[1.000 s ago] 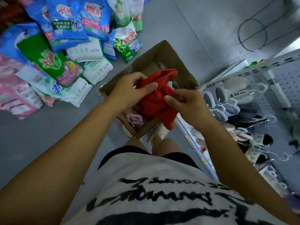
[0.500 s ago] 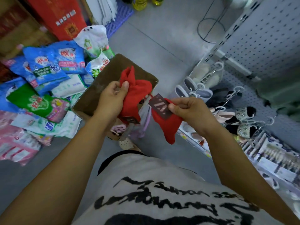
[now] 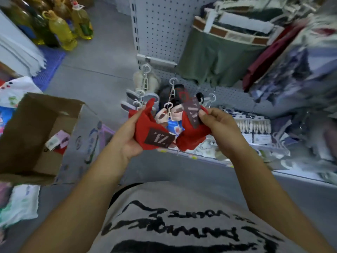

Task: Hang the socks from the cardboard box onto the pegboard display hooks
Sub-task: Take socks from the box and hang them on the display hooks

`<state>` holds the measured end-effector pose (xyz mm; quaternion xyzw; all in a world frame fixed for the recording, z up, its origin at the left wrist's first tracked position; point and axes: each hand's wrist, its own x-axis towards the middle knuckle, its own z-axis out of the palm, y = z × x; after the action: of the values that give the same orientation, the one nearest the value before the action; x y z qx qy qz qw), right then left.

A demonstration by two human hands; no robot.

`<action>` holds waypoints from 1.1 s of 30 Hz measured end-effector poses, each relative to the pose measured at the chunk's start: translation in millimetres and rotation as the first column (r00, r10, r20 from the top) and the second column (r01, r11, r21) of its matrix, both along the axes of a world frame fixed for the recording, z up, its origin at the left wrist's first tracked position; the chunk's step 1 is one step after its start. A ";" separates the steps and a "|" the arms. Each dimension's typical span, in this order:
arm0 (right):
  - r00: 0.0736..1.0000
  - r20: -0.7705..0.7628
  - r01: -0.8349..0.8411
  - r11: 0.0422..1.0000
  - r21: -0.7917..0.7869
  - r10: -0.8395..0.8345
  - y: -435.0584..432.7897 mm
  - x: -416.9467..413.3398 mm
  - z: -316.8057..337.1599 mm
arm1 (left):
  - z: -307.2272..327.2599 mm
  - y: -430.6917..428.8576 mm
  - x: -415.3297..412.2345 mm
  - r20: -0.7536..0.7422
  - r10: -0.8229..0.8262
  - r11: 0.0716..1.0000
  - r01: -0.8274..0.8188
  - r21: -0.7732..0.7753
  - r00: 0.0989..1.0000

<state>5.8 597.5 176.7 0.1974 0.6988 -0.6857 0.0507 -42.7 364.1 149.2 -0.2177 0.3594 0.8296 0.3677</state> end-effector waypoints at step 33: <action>0.972 -0.111 0.163 0.934 -0.318 -0.207 42.5 67.0 0.6 | 48.9 101.3 44.8 -0.289 -0.248 0.961 0.196 -0.195 0.925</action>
<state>72.8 640.0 177.2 0.2027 0.5638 -0.7999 -0.0342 2.1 465.4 198.2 -0.0718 0.5016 0.7742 0.3793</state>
